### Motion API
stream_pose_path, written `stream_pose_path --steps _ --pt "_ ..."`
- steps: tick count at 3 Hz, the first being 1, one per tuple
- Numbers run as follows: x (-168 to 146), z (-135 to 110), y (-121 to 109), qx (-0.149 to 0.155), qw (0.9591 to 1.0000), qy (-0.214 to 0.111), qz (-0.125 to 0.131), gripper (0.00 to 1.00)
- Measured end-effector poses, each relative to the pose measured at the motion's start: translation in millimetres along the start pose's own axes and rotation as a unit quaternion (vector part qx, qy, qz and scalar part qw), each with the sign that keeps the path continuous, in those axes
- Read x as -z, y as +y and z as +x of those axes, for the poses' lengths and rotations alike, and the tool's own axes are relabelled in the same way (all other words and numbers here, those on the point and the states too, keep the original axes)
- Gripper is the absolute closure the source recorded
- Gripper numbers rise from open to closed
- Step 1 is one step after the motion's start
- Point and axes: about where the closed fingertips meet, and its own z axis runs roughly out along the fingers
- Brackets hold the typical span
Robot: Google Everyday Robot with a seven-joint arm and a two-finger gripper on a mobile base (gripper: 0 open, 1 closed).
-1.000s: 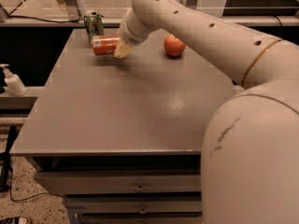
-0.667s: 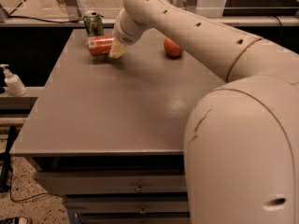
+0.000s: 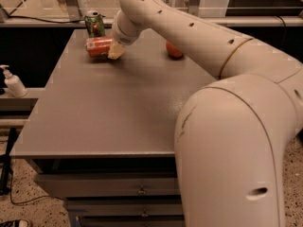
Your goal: Move coke can near green can
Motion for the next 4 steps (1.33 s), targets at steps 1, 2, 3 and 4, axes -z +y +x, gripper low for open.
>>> stream_pose_path --steps 1,2,3,4 --pt "-3.1 -1.2 -0.2 0.001 1.0 0.0 -0.003 0.36" --pt "-5.1 -2.8 -0.1 0.002 1.0 -0.001 -0.006 0.12" --pt "-6.5 -2.8 1.1 0.003 1.0 -0.002 -0.009 0.0" --pt "-6.6 -2.9 1.8 0.003 0.9999 -0.002 -0.01 0.0"
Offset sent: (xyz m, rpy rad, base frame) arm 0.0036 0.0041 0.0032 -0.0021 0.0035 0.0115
